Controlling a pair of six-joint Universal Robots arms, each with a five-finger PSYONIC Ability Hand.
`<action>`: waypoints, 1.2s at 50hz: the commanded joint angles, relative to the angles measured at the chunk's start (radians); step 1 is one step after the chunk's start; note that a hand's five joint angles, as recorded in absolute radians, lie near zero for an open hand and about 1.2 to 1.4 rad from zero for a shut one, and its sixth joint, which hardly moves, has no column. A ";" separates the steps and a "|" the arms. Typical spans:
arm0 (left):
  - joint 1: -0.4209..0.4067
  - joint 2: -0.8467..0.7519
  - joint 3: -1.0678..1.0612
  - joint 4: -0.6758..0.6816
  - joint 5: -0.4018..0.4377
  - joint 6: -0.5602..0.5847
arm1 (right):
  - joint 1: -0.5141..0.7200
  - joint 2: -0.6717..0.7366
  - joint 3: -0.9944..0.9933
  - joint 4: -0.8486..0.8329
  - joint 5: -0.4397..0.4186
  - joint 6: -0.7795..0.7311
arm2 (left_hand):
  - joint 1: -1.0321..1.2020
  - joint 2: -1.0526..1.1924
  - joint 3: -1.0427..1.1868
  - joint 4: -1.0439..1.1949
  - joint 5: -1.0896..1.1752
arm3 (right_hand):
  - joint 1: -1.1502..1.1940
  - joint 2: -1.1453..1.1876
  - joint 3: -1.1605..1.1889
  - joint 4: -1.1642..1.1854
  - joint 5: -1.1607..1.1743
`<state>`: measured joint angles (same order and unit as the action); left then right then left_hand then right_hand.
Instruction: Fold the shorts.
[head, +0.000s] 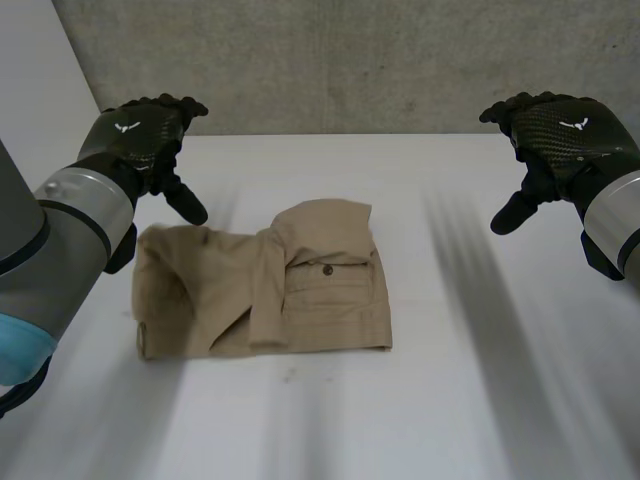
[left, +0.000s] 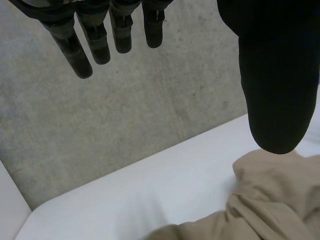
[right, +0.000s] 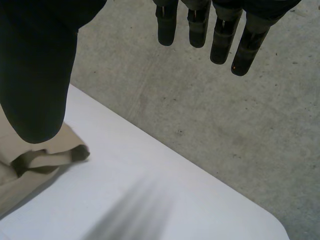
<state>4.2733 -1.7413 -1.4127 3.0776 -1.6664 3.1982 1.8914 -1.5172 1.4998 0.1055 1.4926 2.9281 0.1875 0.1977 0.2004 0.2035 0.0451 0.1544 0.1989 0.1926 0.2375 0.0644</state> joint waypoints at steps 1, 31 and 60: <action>0.005 -0.038 0.012 -0.002 -0.003 0.003 | 0.000 -0.001 0.010 -0.017 -0.002 -0.009 | -0.013 -0.023 -0.026 -0.029 -0.045 | 0.020 -0.024 -0.018 -0.063 -0.064; 0.049 -0.457 0.098 0.056 -0.006 0.304 | 0.000 0.031 0.031 -0.053 0.002 -0.083 | 0.140 0.130 0.127 0.124 0.108 | 0.020 -0.024 -0.018 -0.063 -0.064; -0.328 -0.219 0.301 0.489 -0.076 0.353 | -0.025 -0.049 -0.001 -0.085 0.006 -0.084 | 1.209 1.199 1.196 1.193 1.177 | 0.020 -0.024 -0.018 -0.063 -0.064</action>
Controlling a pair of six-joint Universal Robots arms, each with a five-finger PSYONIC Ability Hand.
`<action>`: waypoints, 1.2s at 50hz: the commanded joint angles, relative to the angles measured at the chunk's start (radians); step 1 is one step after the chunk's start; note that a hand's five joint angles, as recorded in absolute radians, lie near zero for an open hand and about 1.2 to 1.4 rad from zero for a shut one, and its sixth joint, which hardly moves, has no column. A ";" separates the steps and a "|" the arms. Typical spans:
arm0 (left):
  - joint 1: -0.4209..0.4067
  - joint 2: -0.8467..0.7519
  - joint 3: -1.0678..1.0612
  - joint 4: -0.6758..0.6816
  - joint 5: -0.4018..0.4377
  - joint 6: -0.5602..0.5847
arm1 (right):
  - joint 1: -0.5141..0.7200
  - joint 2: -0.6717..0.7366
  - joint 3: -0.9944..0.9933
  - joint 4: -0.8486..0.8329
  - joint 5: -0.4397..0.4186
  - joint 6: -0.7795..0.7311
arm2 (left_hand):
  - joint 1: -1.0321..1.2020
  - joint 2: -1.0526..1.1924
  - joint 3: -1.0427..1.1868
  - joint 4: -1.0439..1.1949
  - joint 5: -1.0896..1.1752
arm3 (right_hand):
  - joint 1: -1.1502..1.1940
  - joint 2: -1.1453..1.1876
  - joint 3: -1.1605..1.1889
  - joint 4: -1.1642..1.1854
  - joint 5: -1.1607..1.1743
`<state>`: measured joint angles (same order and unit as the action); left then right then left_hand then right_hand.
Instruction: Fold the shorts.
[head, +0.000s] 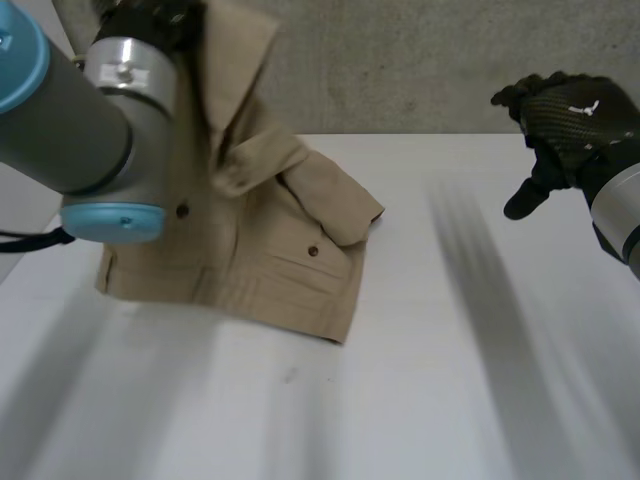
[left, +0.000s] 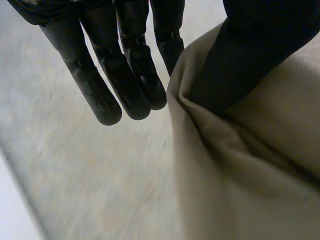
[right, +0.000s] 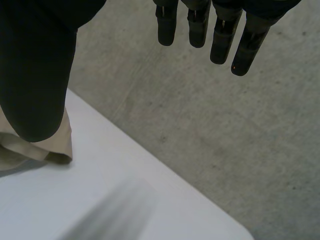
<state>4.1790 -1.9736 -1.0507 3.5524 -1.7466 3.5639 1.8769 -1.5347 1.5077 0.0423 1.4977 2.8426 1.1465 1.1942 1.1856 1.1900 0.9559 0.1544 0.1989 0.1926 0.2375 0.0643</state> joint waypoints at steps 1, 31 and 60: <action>-0.261 0.012 -0.080 0.014 0.006 -0.016 | -0.016 -0.035 -0.011 -0.028 0.002 0.001 | 0.250 0.202 0.211 0.206 0.266 | 0.020 -0.024 -0.018 -0.063 -0.064; -0.180 0.120 -0.471 -0.231 0.024 -0.146 | -0.070 -0.047 0.015 0.021 -0.099 -0.038 | -0.921 -0.969 -0.960 -0.965 -0.905 | 0.020 -0.024 -0.018 -0.063 -0.064; 0.062 -0.031 -0.617 -0.254 0.030 -0.204 | 0.140 0.203 0.121 -0.030 -0.168 -0.230 | -0.766 -0.814 -0.805 -0.809 -0.750 | 0.020 -0.024 -0.018 -0.063 -0.064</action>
<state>4.2181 -1.9225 -1.7125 3.2616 -1.7198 3.3612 2.0199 -1.3353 1.6199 0.0245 1.3284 2.6126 0.2723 0.2808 0.2610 0.2781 0.1094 0.1544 0.1989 0.1926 0.2375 0.0644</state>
